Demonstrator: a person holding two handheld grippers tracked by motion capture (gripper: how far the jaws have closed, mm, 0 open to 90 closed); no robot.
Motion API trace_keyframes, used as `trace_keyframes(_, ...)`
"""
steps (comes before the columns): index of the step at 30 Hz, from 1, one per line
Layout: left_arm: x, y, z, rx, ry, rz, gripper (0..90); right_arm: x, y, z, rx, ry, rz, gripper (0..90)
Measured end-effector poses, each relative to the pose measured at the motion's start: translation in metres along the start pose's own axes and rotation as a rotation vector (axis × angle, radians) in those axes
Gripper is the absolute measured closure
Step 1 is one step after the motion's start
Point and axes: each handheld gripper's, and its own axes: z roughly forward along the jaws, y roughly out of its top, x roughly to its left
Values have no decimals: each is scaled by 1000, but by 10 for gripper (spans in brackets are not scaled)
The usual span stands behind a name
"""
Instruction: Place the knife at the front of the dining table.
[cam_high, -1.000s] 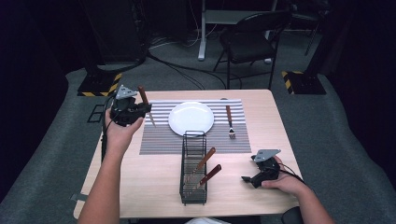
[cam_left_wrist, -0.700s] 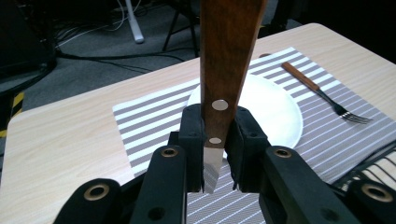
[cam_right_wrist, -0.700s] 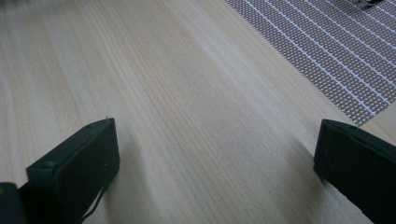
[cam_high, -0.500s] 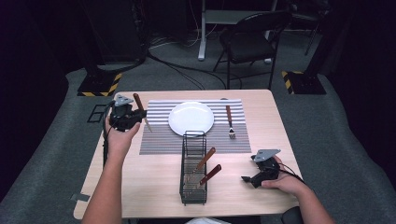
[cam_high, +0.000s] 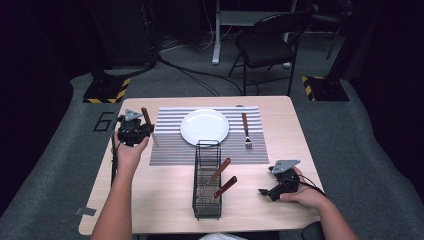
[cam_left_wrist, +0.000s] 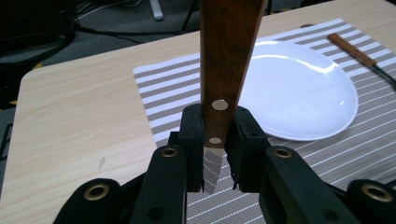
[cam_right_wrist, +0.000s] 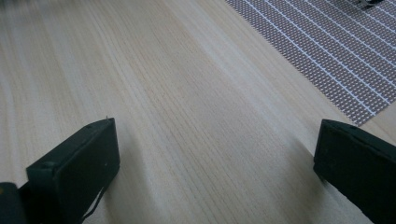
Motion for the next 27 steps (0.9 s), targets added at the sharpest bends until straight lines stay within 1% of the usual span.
trace_keyframes(3,1,-5,4,16,0,-4,769,0,0,0,0,0,-1,0)
trace_keyframes(5,0,-9,8,14,2,-7,769,0,0,0,0,1,-2,0)
trace_keyframes(6,-1,-10,9,21,0,-12,769,0,0,0,1,1,-2,0)
trace_keyframes(9,-3,-13,12,27,-4,-5,769,0,0,0,0,1,-2,0)
trace_keyframes(11,-5,-13,14,35,-13,-11,769,0,0,0,0,0,0,0)
trace_keyframes(15,-8,-12,14,49,-24,1,769,0,0,0,0,0,0,0)
trace_keyframes(19,-11,-13,15,60,-33,-10,769,0,0,0,1,1,-2,0)
trace_keyframes(20,-11,-13,15,72,-41,-9,769,0,0,0,0,0,0,0)
trace_keyframes(25,-12,-14,19,85,-39,-6,769,0,0,0,1,0,-1,0)
trace_keyframes(26,-13,-15,20,79,-33,-8,769,0,0,0,1,0,0,0)
trace_keyframes(27,-12,-15,20,74,-37,-6,769,0,0,0,2,1,-3,0)
